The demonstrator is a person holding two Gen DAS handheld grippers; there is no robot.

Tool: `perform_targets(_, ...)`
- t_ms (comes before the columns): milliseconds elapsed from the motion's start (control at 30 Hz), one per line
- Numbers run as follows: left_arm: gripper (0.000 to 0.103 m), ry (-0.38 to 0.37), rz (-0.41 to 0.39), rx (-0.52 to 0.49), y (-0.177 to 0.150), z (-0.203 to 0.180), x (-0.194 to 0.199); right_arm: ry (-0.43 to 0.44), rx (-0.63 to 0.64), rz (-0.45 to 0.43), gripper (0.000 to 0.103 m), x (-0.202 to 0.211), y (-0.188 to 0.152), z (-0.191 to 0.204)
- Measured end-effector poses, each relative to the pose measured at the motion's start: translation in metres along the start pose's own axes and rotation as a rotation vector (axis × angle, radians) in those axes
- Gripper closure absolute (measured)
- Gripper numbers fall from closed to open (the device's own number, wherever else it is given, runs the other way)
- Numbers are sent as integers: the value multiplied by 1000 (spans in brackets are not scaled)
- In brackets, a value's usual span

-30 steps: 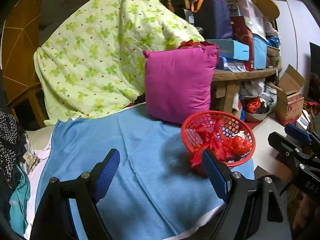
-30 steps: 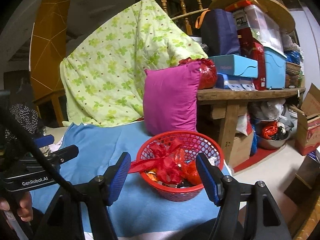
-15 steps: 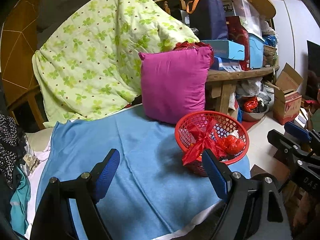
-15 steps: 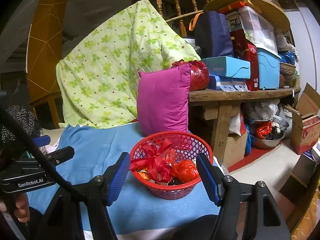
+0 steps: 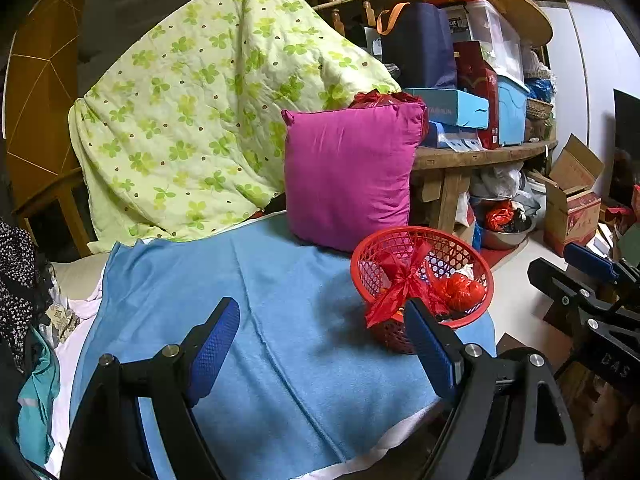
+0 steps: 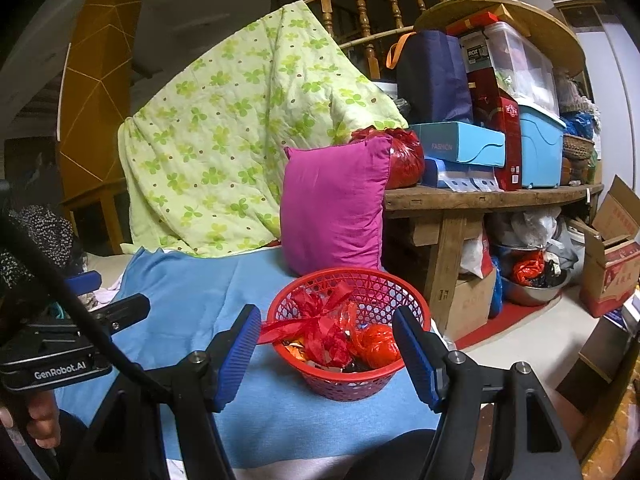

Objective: Collect trash

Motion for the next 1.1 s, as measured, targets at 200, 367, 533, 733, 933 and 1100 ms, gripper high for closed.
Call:
perform_targets(200, 18, -8, -6, -10, -1, -1, 5, -2, 12, -2, 31, 1, 0, 2)
perform_targets(367, 18, -9, -11, -8, -1, 0, 7, 0, 16, -1, 31, 4, 1, 6)
perform_targets(533, 18, -7, -14, -6, 0, 1, 8, 1, 16, 0, 31, 5, 1, 7)
perform_targets(733, 18, -5, -16, -11, 0, -1, 9, 2, 16, 2, 31, 5, 1, 7)
perform_targets(933, 18, -5, -16, -6, -1, 0, 10, 8, 15, 7, 31, 6, -2, 7)
perform_targets(1100, 18, -2, -19, -10, 0, -1, 10, 11, 16, 8, 31, 6, -2, 5)
Point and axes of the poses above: each gripper's, at about its wrist camera, not at the fingertips, and x roughly against the way its jaws point, z to its left, y to its top, the point moved 2 cm from there along -x, roughly the way its jaws point, and after that the axes turned 5 degrees about x, right-handed, at the moved point
